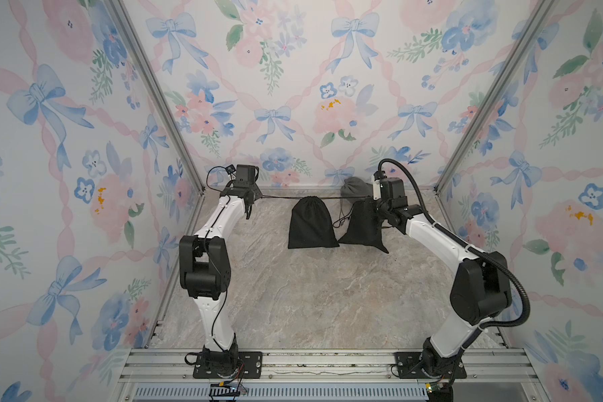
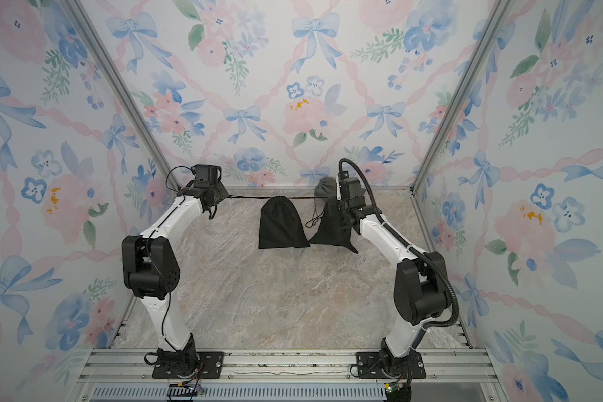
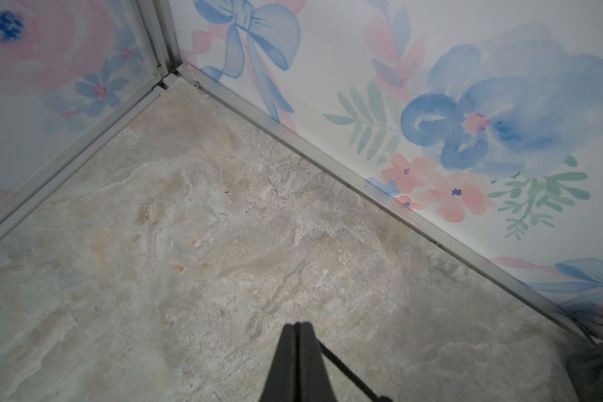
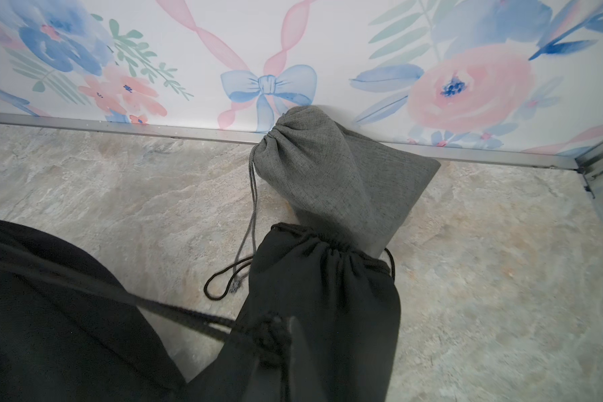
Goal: Pack away hair dryers
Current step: Place the drawstrings on both sides at the center of the board.
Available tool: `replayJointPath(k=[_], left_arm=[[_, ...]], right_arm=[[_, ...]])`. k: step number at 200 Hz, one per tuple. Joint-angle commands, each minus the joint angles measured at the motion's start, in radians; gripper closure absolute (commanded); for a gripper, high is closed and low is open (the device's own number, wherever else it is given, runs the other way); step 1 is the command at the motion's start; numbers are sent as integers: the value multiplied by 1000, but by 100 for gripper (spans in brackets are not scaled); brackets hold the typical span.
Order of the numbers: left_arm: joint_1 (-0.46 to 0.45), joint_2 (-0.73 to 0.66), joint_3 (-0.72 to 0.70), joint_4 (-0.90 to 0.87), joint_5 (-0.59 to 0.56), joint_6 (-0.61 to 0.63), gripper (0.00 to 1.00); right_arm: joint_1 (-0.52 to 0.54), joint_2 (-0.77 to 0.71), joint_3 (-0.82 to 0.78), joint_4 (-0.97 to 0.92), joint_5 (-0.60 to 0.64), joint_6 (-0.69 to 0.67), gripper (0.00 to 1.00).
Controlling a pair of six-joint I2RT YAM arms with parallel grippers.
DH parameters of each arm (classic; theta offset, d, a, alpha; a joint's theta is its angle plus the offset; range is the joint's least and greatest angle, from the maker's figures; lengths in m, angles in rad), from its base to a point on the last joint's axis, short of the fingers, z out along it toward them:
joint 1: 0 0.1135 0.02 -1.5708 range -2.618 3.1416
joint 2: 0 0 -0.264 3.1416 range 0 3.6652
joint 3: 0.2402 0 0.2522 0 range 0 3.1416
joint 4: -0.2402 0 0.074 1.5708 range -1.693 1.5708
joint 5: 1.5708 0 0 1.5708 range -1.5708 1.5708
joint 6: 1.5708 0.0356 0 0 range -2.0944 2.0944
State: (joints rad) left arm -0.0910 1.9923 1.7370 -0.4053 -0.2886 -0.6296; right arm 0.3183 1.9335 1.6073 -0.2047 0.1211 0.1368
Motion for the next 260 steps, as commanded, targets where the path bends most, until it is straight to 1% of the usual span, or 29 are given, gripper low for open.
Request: replayJointPath(k=[1,38,58,75,91,112,130,139,143,145,148,151,157,162,165,168,172,176,186,197,218,221,222,223,227,237,260], left_arm=[[40,71,76,-8,-85,45,100],[40,191,161,-9,-60,48,100],[41,252,198,-8,-47,46,100],[40,286,215,-8,-42,31,100],[39,316,236,-9,-31,23,100],[38,354,271,-6,19,35,100],[33,374,300,-6,62,62,100],[29,379,313,-6,80,83,100],[26,379,320,-4,89,94,94],[25,379,324,-5,95,101,89],[22,378,330,-4,104,112,79],[18,376,337,-4,111,128,70],[11,370,351,-4,118,162,50],[2,357,359,1,122,187,34],[-4,350,364,6,118,203,24],[-9,339,368,12,111,216,16],[-18,324,370,22,102,235,8],[-25,306,370,37,98,257,4],[-40,258,367,83,121,314,2],[-54,215,361,121,129,352,2],[-58,133,338,146,194,368,2],[-58,116,323,153,206,366,2],[-58,110,318,156,209,365,2],[-58,106,312,159,214,366,2],[-60,79,276,174,228,366,2],[-67,-10,154,248,251,372,2],[-77,-290,-271,550,285,379,2]], right_arm=[[-44,87,92,10,53,-12,100],[-40,193,191,55,27,-17,100],[-35,256,244,87,14,1,100],[-27,302,273,135,13,11,100],[-20,350,319,142,14,16,100],[-20,410,376,122,11,33,100],[-22,421,376,132,-5,62,100],[-24,414,370,141,-25,73,95],[-25,411,368,143,-35,77,91],[-25,409,367,146,-41,80,89],[-25,405,366,149,-52,81,83],[-27,400,365,151,-65,83,76],[-30,388,366,153,-96,88,57],[-32,372,369,150,-123,93,46],[-34,361,371,149,-138,95,42],[-37,349,372,149,-156,97,38],[-39,329,374,147,-174,98,35],[-40,307,376,142,-185,99,32],[-46,245,378,137,-217,94,25],[-51,171,372,133,-240,88,19],[-65,1,295,137,-267,71,13],[-66,-25,274,138,-268,64,8],[-66,-36,268,138,-268,63,3],[-67,-45,262,137,-266,60,0],[-67,-81,233,136,-262,50,3],[-67,-178,149,128,-241,16,3],[-67,-433,-94,145,-188,-47,3]])
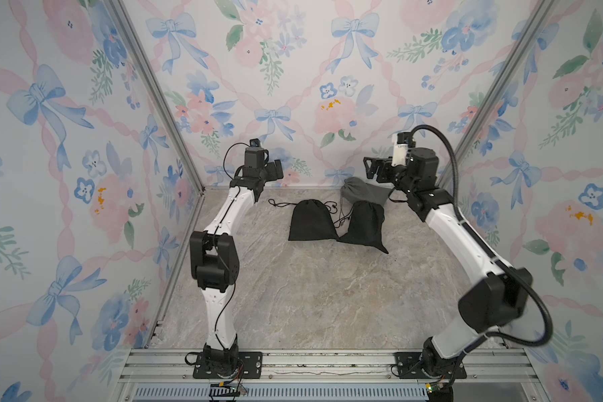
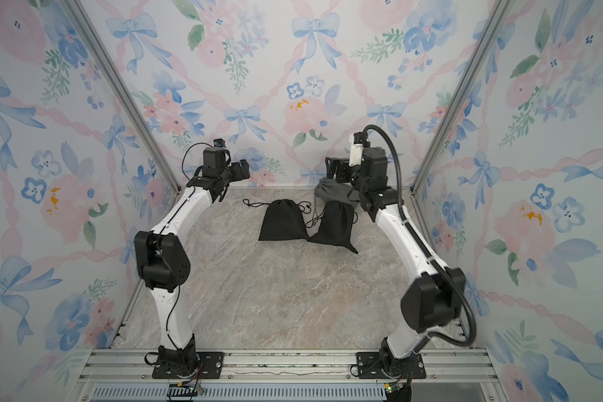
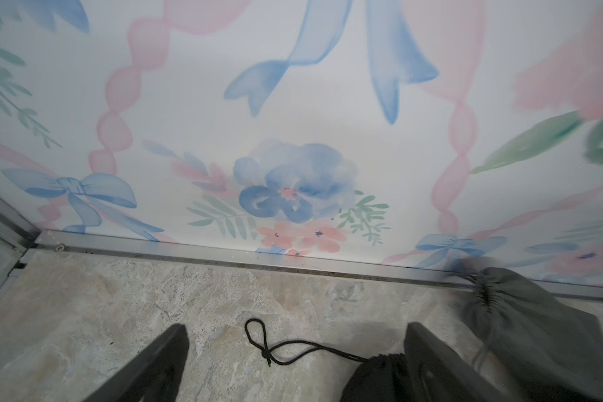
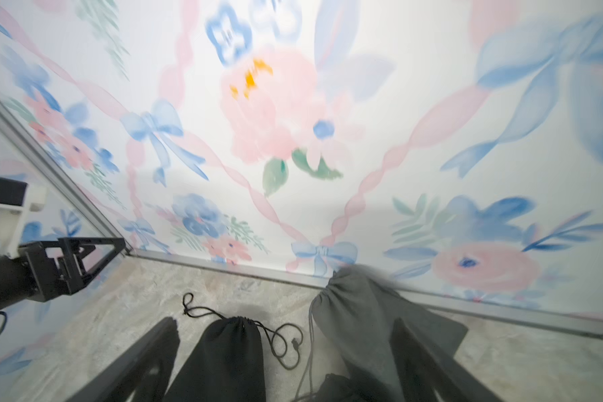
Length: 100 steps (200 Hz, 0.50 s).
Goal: Pack away hair dryers
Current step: Place the drawstrings on both sides at the center of the board, then reset both arms
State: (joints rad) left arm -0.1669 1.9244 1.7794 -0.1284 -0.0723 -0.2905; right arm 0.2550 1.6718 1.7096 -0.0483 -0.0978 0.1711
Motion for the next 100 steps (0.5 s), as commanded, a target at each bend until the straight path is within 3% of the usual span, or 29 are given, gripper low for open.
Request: replayJointPath(k=[1,22,43,68,84,100], left_arm=[[-2,-238,-329,290,70,40,2],[-17,-498,-670,501,61,56,2],[-51,-741,-923,541,-31,85,2],[-72,-993,-1207,606,-137,122,2],[-74,-1099,-1333,661,-207,190,2],[-66,-1109,-1439,777,-318,235,2]], right_arm=[[-3,-181,-210,-12,35,-85,3],[31,-416,-415,-49,155,-171,3],[87,-613,-599,-100,318,-239,3],[97,-825,-820,-94,400,-202,3],[90,-895,-925,-96,429,-184,3],[88,-927,-1011,-70,489,-186,3]])
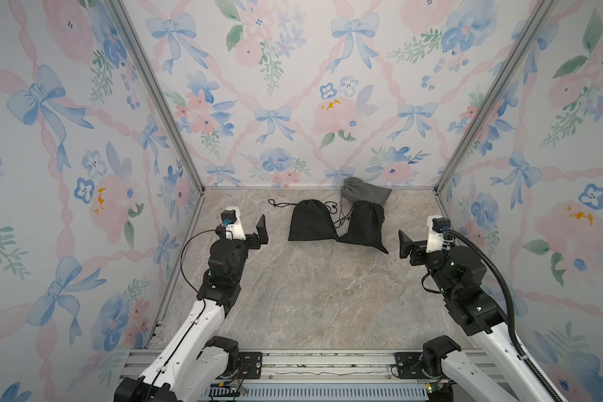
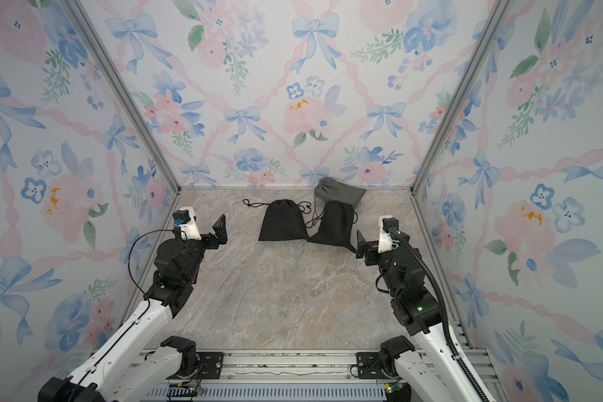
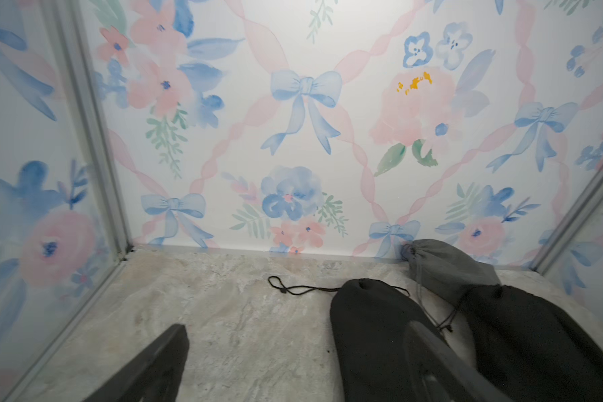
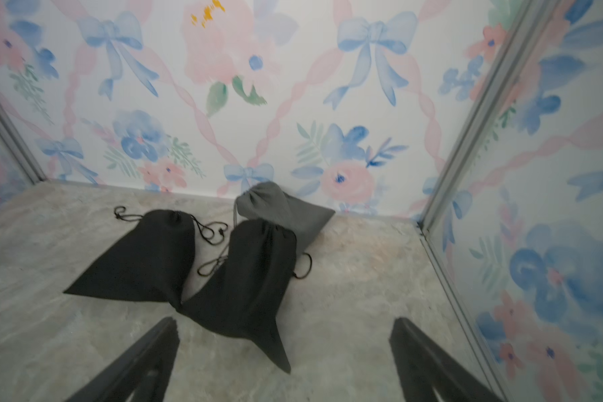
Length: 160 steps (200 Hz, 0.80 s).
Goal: Pack away hair dryers
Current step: Reset both arms
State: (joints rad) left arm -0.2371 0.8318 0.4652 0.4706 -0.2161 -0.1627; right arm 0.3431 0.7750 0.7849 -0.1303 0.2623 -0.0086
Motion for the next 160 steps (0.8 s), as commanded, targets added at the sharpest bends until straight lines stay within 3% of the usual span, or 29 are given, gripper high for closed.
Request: replayJointPath(k=[1,29,63,84,117,129,150,160], left_arm=[[5,-14,-130,184,-177,111,2],[66,175,-191,309,-177,91,2],[162,394,-226,476,-3,36,2],[186,479,-248,577,5,41,2],[182,575,-256,693,23,37,2],[137,619,-264,752,-51,68,2],[83,743,-289,948,-144,114,2],[103,716,-278,871,-132,79,2]], right_arm=[[0,-32,-93,17,132,-8,3],[-26,-36,-221,103,139,-8,3],[-123,39,-373,326,41,-53,3],[-212,162,-427,474,-27,-14,3],[-259,496,-493,911,-67,-1,1],[-251,524,-463,901,-93,-2,1],[-255,664,-484,1107,-94,-12,3],[-256,760,-499,1231,-119,-18,3]])
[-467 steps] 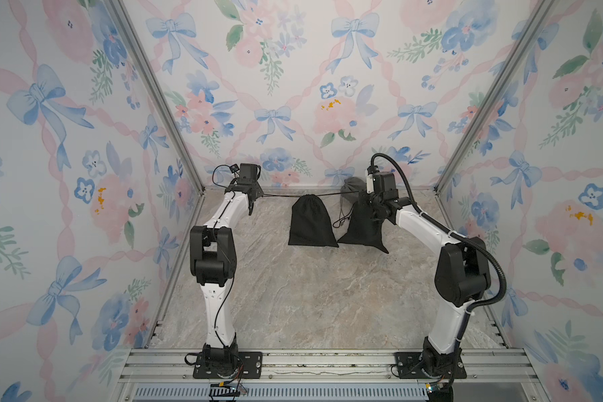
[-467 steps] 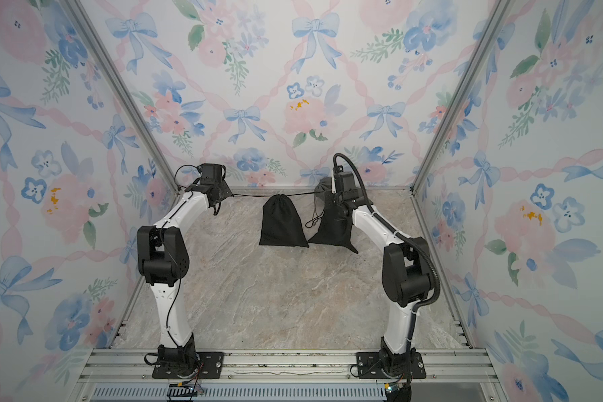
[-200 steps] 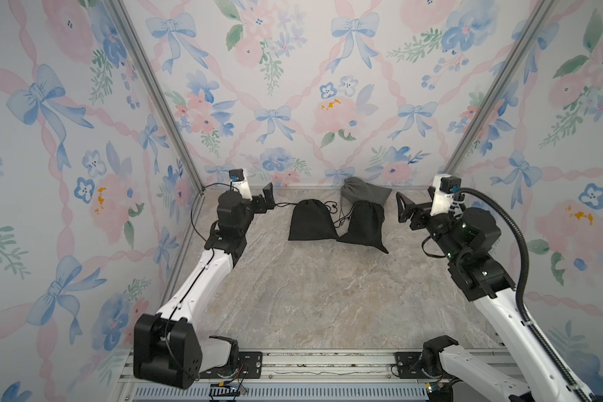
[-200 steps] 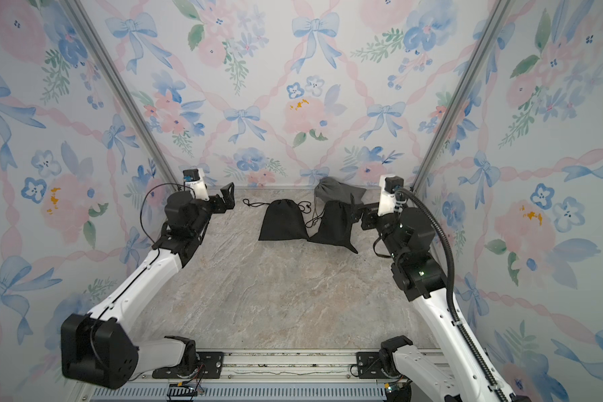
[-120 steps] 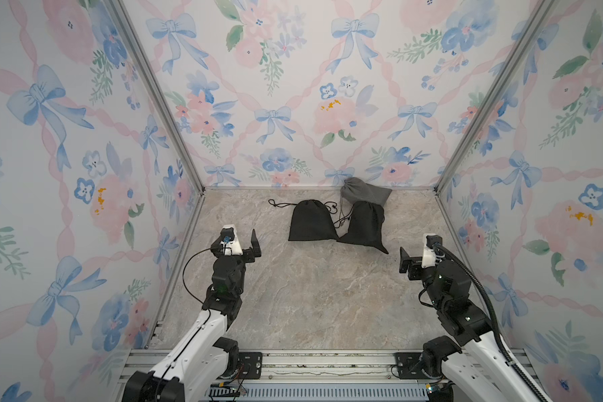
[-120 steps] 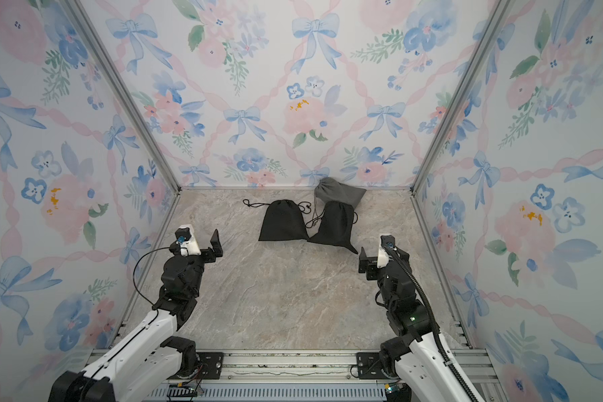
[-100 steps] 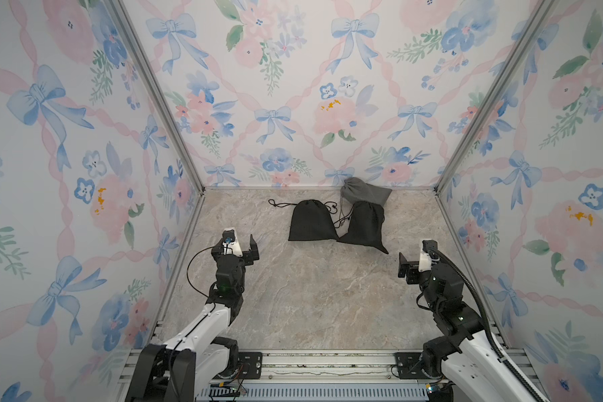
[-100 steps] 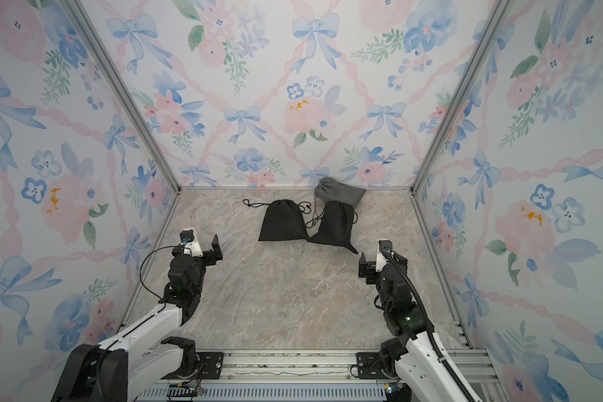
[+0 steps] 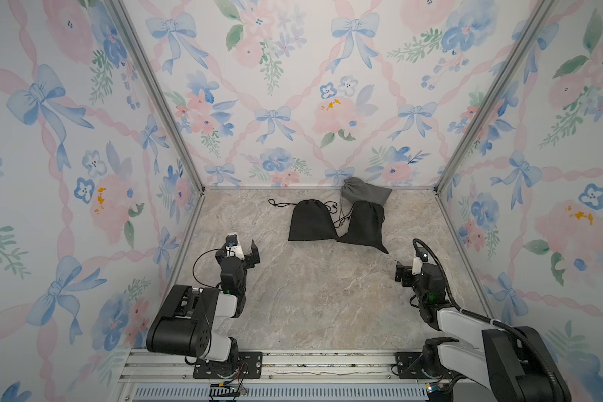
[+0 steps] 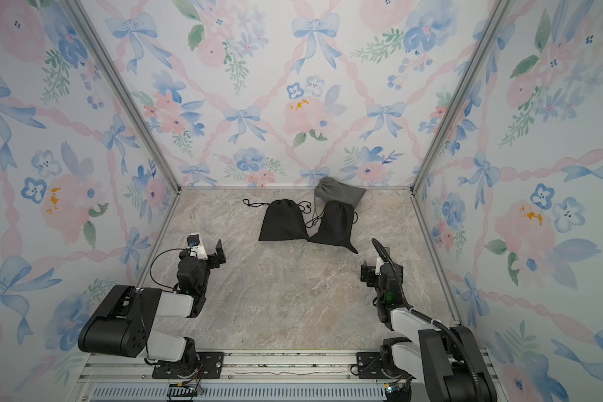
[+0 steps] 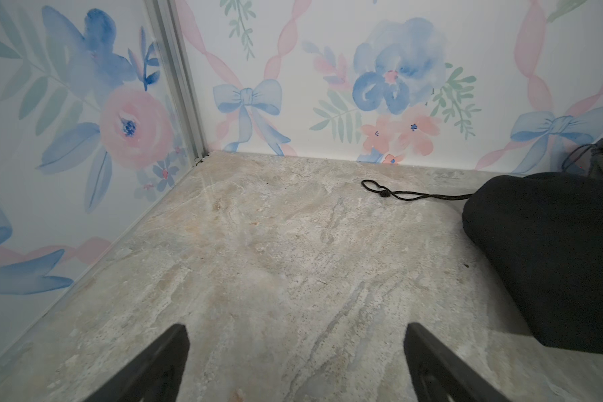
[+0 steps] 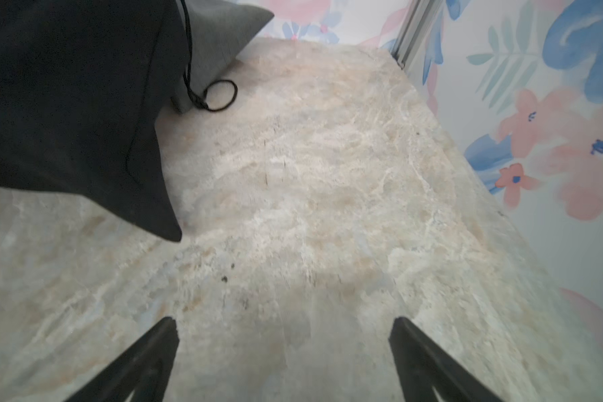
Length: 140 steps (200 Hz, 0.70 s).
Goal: Pack away hair dryers
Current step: Reset both arms
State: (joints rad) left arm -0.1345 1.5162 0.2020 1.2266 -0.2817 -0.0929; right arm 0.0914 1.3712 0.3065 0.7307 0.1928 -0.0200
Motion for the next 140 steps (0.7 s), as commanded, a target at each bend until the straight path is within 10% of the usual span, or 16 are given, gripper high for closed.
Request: replayJointPath(k=[1,140], left_arm=[[3,28,-13,108,-62,7,2],[4,25,-16,108,-41,17,2]], right_arm=[[-4,173,-21,380,-53,-8,3],[-62,178,85,179,-150,28,3]])
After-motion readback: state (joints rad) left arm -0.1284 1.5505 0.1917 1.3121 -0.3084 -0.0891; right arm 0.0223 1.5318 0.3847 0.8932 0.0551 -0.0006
